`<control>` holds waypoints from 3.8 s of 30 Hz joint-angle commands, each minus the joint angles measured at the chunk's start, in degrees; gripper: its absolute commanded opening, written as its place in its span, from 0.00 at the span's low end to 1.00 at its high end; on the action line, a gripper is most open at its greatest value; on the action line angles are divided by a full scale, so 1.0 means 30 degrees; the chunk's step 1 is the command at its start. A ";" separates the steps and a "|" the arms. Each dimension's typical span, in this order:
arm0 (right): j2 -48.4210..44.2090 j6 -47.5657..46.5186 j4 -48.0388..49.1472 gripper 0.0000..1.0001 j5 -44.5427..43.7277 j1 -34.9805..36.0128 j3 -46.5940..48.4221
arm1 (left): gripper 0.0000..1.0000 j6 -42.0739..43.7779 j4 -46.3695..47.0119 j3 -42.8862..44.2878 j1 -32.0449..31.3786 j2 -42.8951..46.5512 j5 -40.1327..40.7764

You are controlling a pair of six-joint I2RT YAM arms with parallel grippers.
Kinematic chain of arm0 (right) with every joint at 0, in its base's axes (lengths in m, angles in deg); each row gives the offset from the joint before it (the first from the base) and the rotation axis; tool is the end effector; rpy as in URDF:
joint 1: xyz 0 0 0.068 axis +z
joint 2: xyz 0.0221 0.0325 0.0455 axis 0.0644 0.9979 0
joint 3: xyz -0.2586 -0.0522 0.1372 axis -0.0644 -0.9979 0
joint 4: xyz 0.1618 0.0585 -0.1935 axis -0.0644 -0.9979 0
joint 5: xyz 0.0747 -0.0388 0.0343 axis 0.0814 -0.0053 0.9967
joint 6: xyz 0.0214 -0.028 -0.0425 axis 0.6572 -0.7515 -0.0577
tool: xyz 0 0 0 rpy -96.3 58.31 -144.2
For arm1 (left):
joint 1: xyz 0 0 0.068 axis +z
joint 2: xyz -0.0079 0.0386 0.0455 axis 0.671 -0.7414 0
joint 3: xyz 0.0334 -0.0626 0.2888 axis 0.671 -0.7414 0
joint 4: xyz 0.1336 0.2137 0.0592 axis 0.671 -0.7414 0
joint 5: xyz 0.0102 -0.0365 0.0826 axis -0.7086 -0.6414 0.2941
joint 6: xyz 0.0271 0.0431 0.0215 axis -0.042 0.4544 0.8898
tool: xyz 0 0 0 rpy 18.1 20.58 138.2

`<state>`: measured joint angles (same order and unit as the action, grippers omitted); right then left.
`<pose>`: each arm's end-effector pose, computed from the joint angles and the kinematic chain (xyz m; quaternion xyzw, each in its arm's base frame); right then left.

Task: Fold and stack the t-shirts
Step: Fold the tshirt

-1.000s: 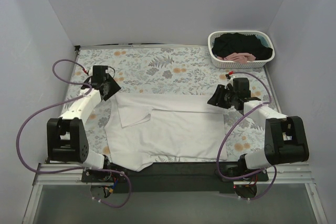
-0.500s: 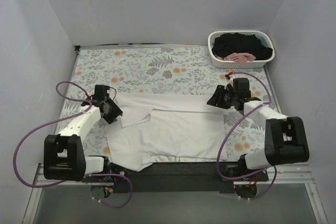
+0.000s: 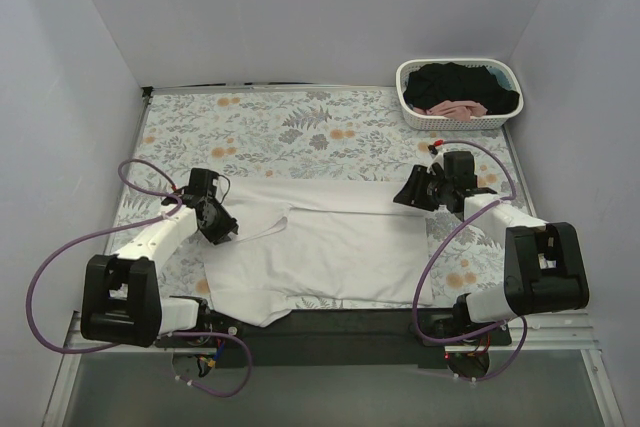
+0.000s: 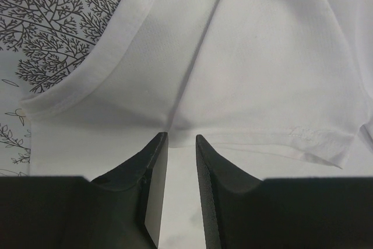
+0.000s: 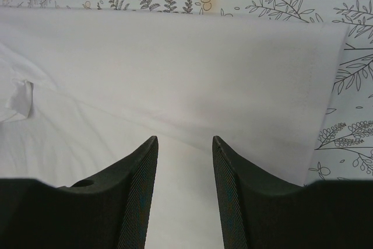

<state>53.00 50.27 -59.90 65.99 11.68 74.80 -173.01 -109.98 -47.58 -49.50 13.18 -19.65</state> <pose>0.2700 0.0515 0.2043 0.0380 0.9032 0.2629 0.3372 0.2047 -0.0252 0.1969 -0.6107 0.7752 -0.1039 0.1237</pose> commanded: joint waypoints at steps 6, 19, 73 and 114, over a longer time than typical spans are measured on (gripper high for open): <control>-0.0183 -0.0346 0.0794 0.50 0.0312 0.0003 -0.0485 | 0.26 -0.0195 -0.0069 -0.0309 -0.0243 -0.0199 0.0996; -0.0270 -0.0346 0.0941 0.49 0.0340 0.0003 -0.0602 | 0.00 -0.0575 -0.0536 0.0304 -0.0566 0.0181 0.1054; -0.0065 -0.0814 0.1205 0.49 0.0224 0.0003 -0.0281 | 0.08 -0.4443 -0.3701 -0.0985 -0.0800 0.4019 0.1778; 1.1268 -0.0258 0.1440 0.48 -0.0919 -0.3659 0.9735 | 0.15 -0.0809 0.5760 1.1377 0.0928 -1.4816 -0.1137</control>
<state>83.58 50.55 -54.28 67.06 1.48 100.94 -175.56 -89.52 -14.97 -47.08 -26.08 -19.96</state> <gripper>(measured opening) 0.482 0.135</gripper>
